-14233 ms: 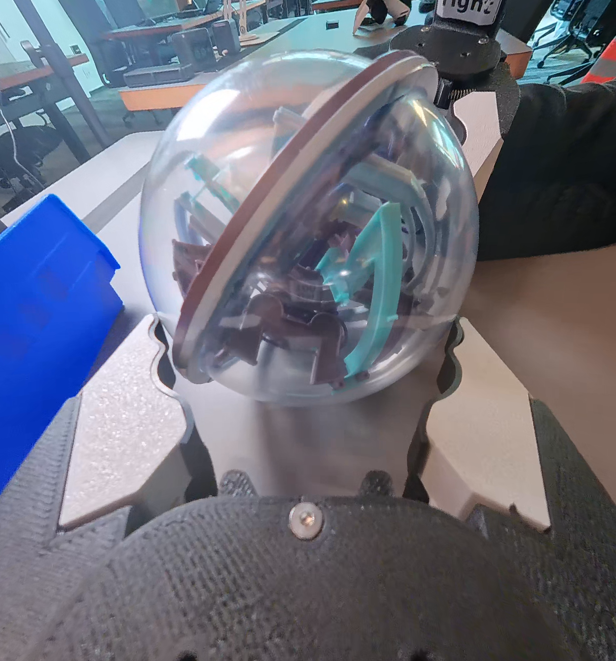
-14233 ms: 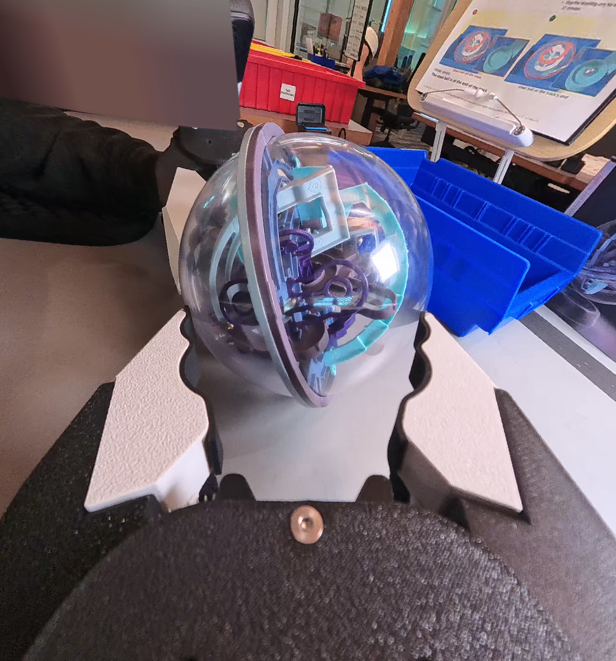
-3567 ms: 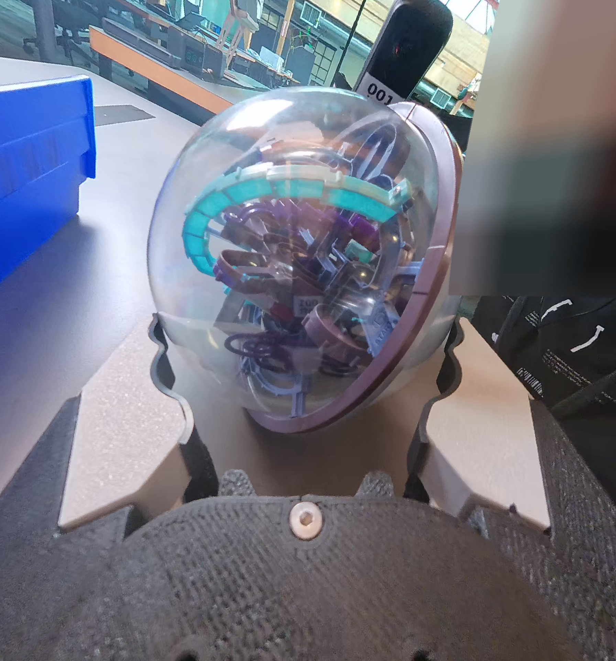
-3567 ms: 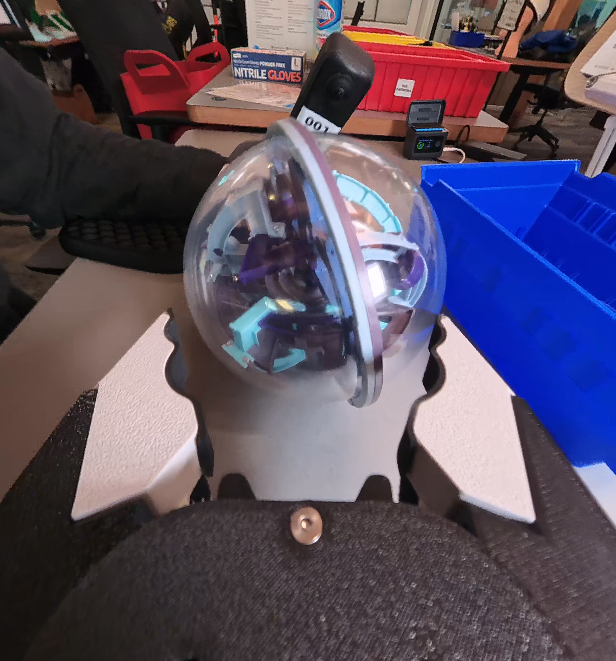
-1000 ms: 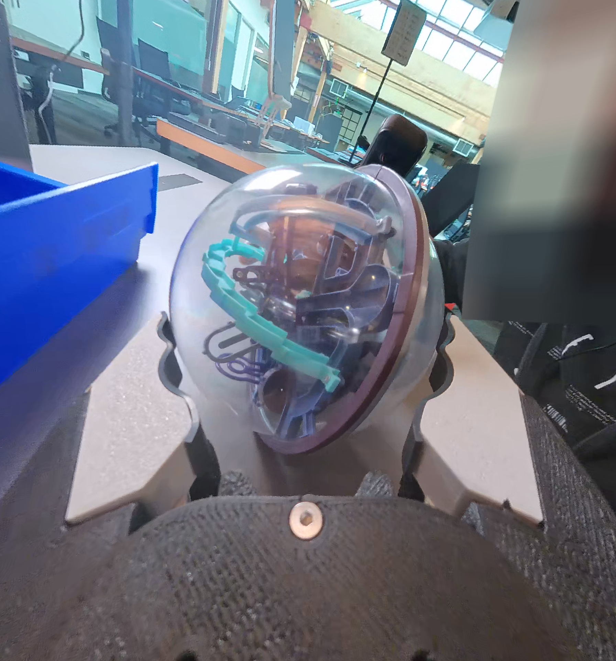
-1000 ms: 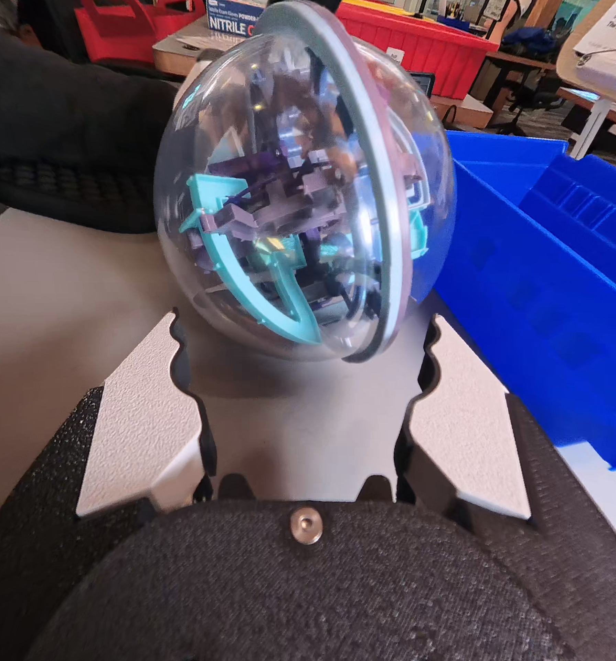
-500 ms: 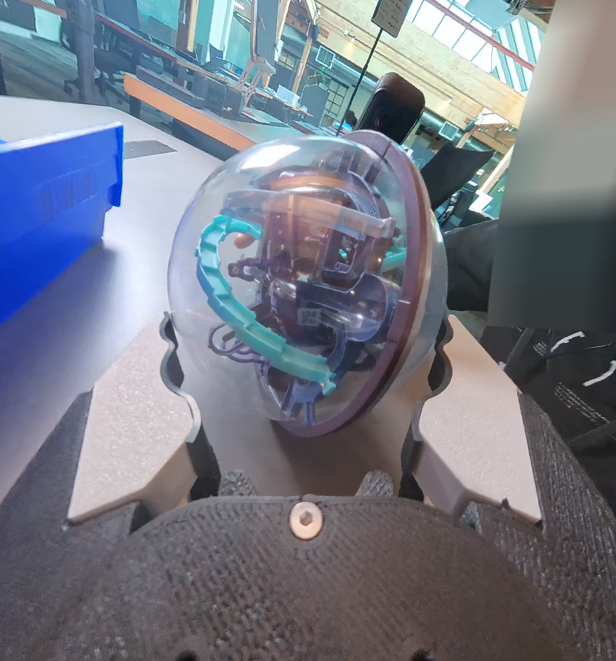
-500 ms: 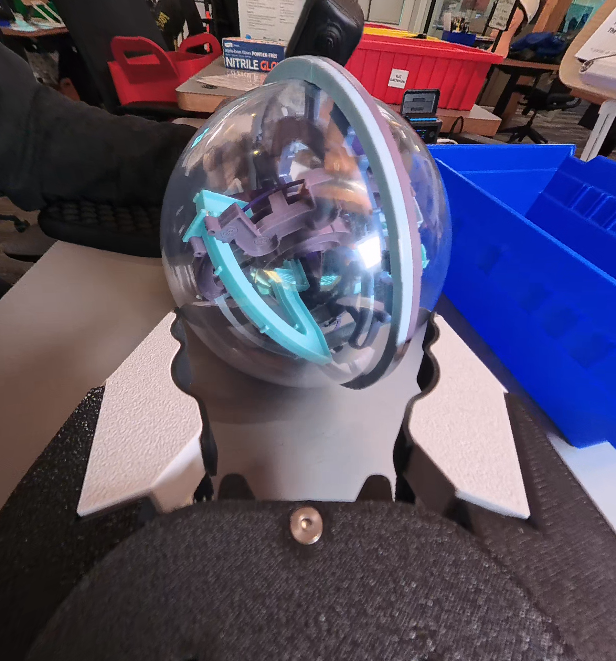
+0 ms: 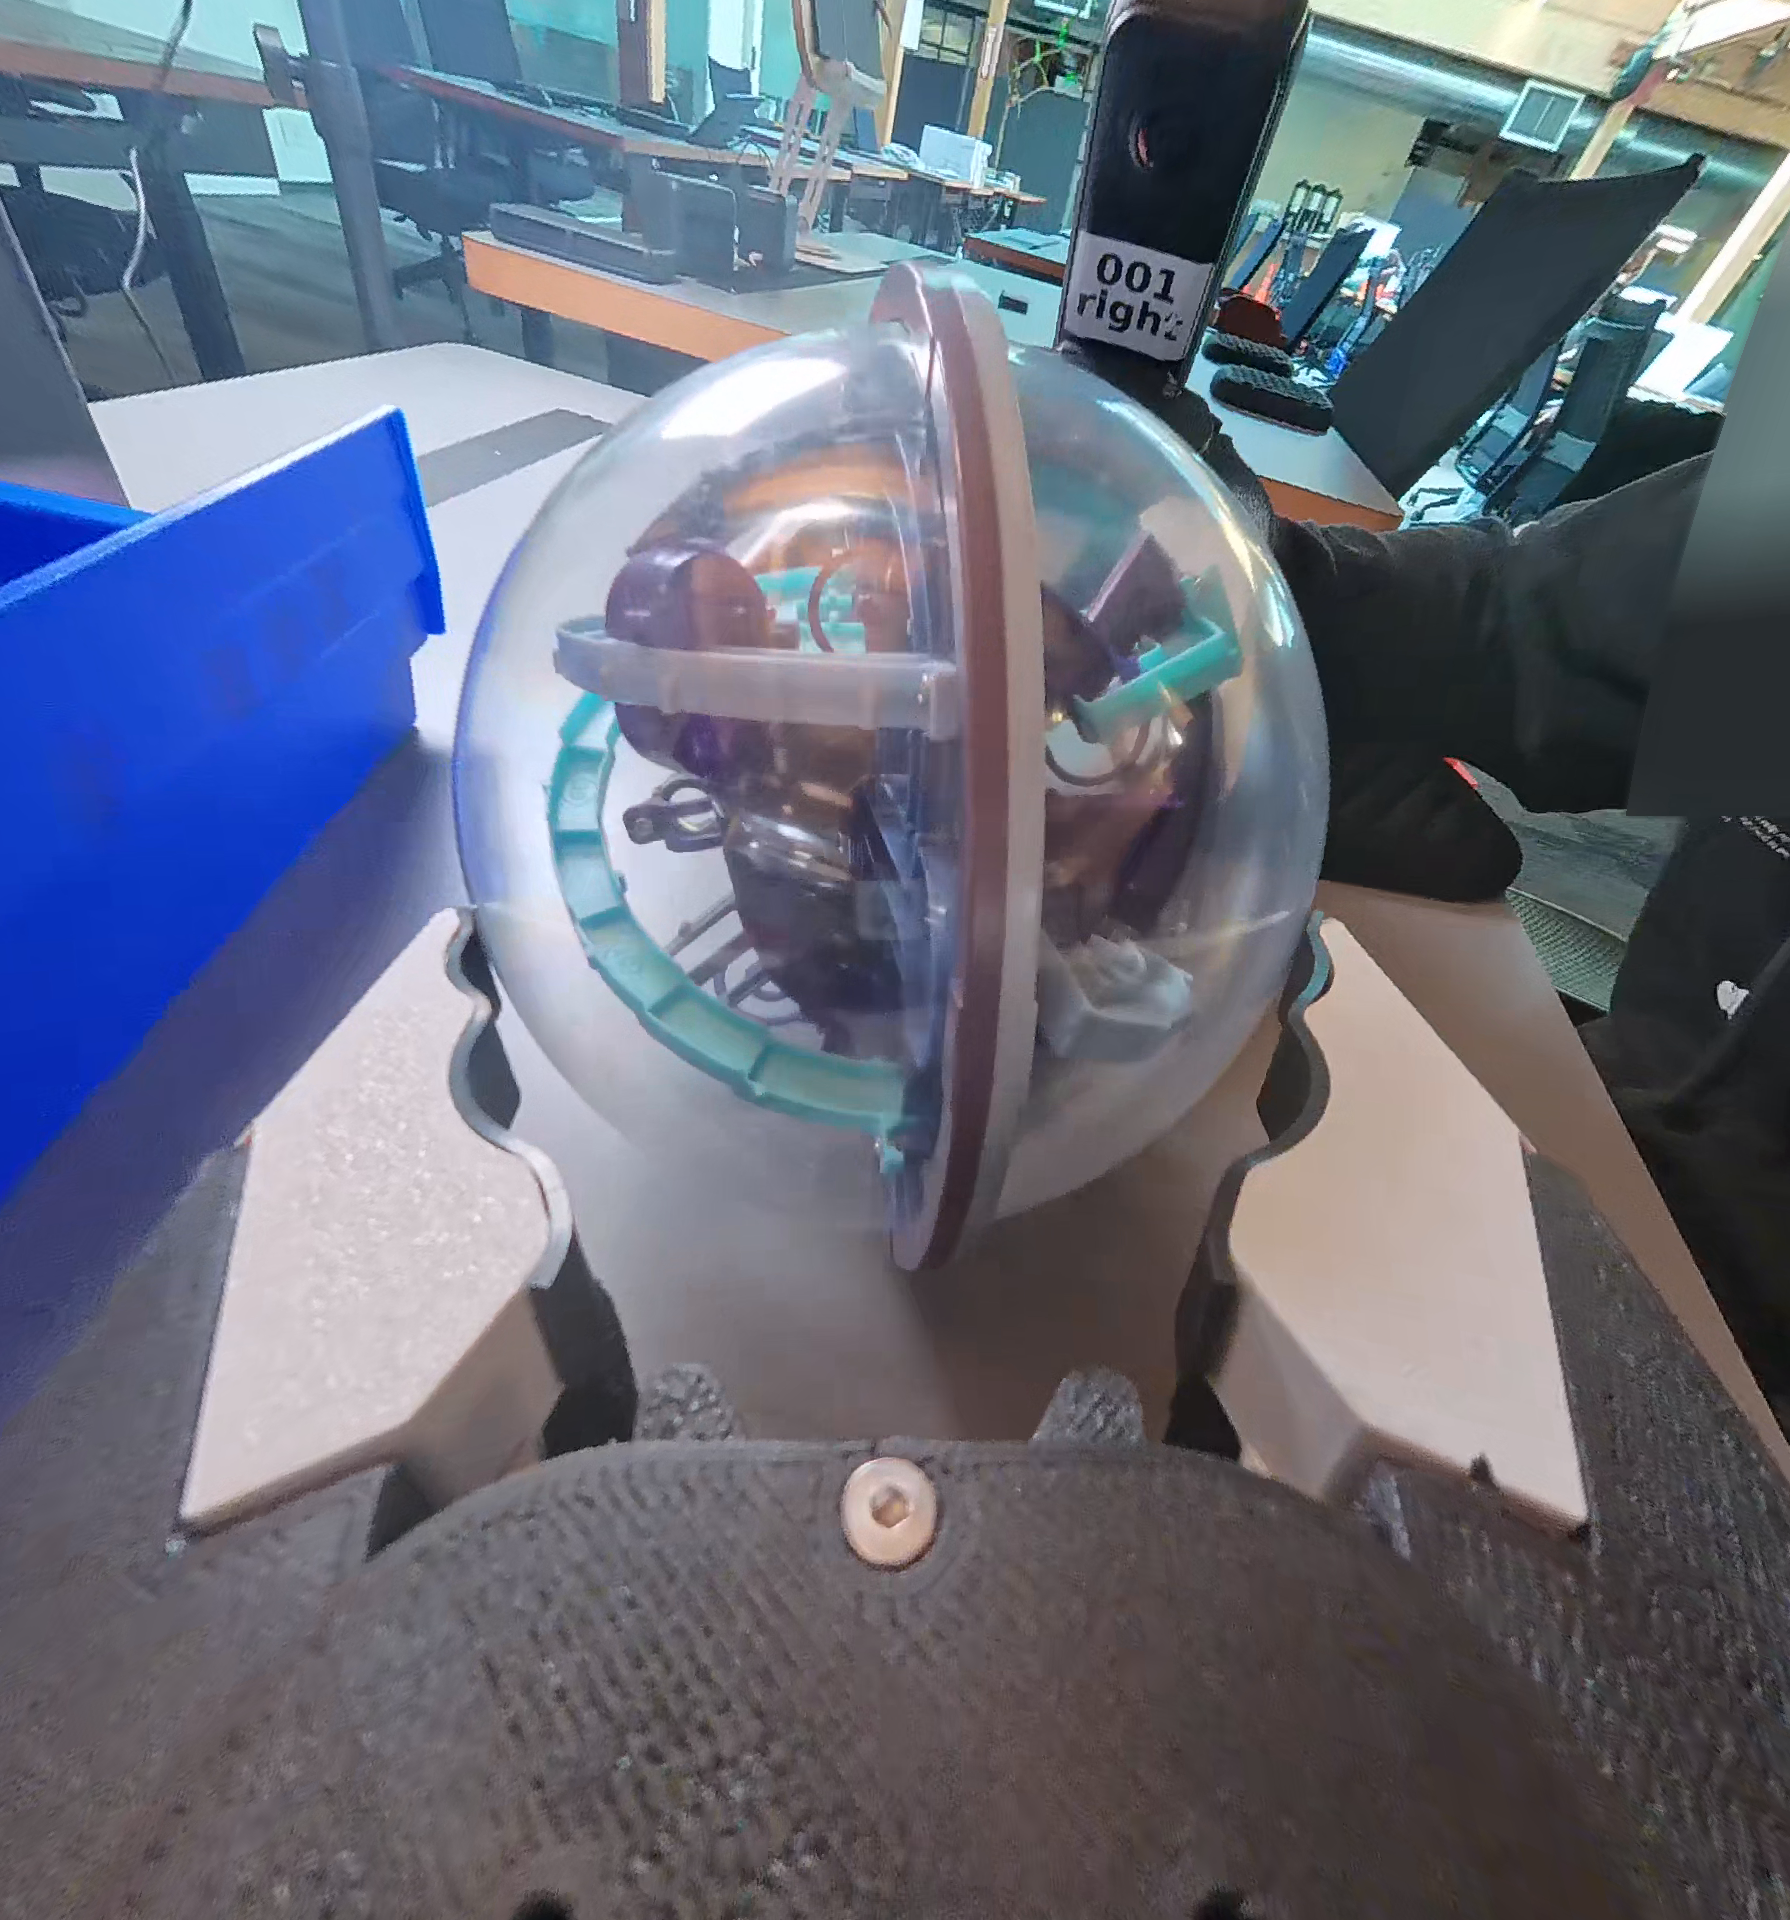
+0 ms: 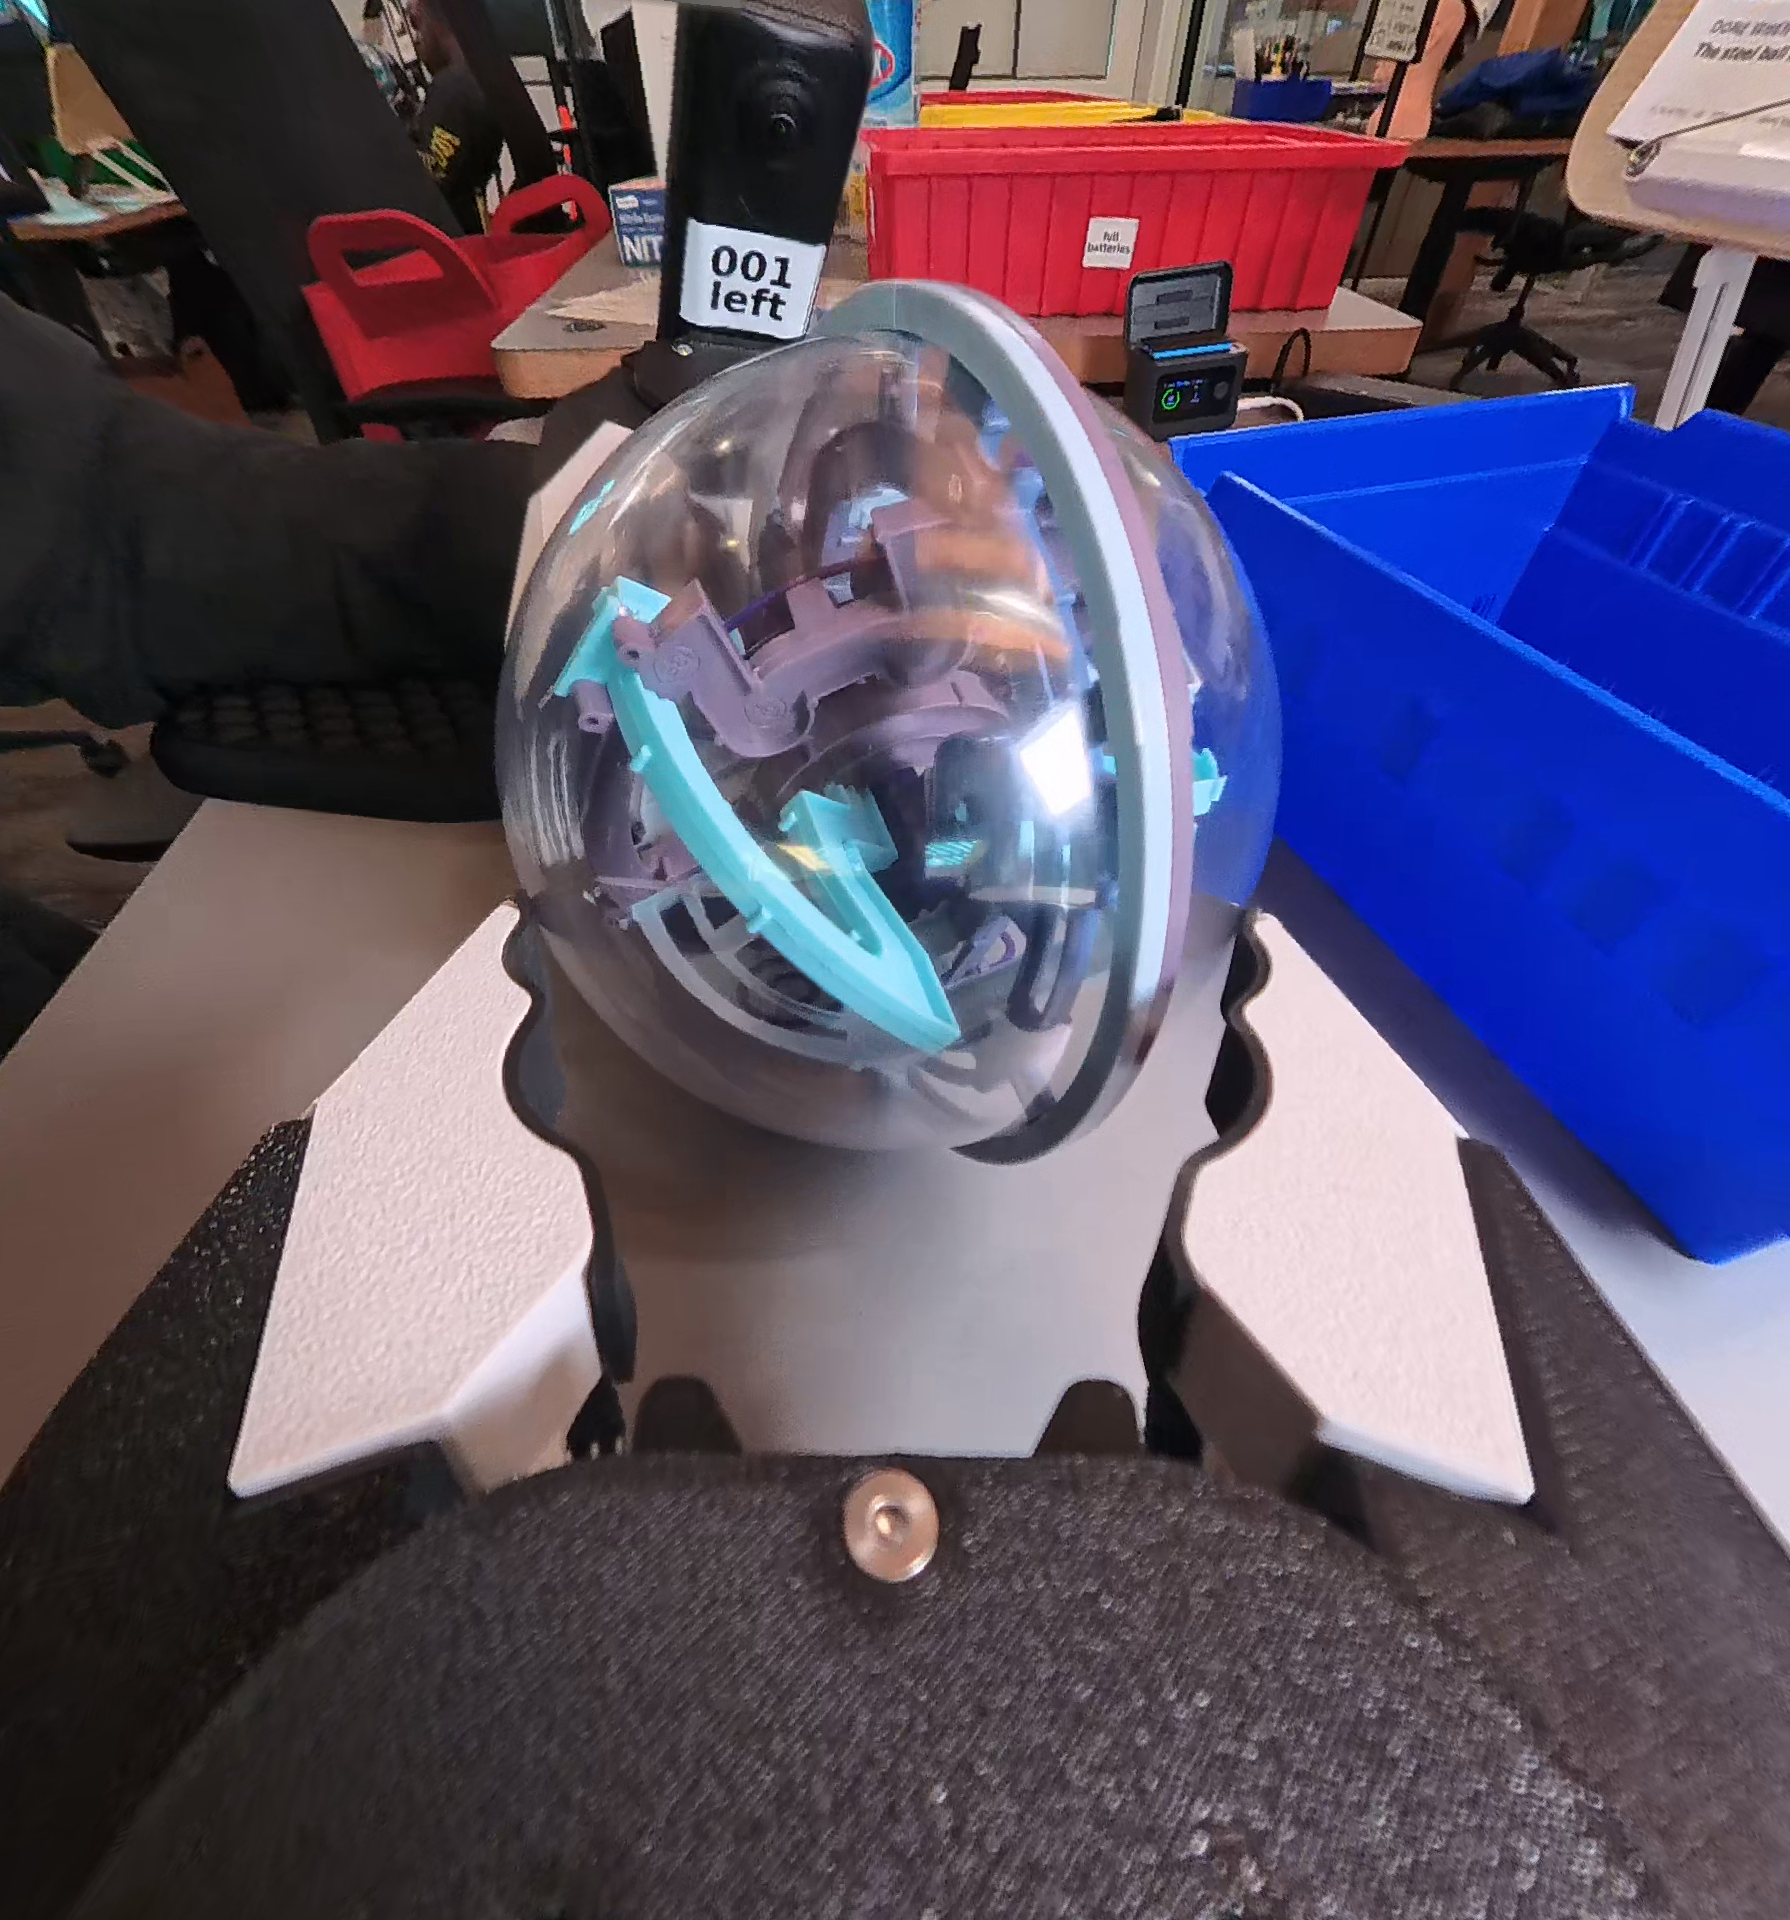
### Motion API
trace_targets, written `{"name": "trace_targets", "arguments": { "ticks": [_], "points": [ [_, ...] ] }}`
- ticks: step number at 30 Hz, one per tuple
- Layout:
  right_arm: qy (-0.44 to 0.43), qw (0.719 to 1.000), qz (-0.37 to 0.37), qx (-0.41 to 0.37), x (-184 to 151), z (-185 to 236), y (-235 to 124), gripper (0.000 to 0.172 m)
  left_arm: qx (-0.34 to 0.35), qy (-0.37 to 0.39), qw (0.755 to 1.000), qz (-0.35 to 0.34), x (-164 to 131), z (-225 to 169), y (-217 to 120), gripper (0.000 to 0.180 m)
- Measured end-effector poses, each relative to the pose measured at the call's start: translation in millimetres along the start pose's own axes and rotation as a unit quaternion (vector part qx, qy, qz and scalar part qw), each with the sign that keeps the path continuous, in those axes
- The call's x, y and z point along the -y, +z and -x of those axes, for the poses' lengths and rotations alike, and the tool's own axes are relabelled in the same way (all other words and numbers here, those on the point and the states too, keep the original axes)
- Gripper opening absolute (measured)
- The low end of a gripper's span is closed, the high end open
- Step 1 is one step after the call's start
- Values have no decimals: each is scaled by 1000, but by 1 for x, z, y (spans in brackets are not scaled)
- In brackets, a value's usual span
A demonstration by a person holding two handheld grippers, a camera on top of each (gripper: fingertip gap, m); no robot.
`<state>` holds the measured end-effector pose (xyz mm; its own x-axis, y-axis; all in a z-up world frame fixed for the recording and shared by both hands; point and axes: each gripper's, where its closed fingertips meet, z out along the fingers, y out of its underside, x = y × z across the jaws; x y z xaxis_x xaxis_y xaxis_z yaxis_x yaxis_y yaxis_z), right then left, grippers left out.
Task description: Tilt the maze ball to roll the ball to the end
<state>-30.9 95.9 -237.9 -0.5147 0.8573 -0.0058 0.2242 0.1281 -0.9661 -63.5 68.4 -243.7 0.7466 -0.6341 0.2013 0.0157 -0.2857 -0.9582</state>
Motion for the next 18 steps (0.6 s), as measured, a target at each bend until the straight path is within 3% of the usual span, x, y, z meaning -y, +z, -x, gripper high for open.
{"name": "trace_targets", "arguments": {
  "ticks": [9,18],
  "points": [
    [7,999,-9,-32,4,-4,-7,124,-3,-47,999,4,-1,4,2,145],
    [-21,999,28,-39,-16,-2,1,131,-17,-77,997,2,-4,3,5,144]
  ]
}}
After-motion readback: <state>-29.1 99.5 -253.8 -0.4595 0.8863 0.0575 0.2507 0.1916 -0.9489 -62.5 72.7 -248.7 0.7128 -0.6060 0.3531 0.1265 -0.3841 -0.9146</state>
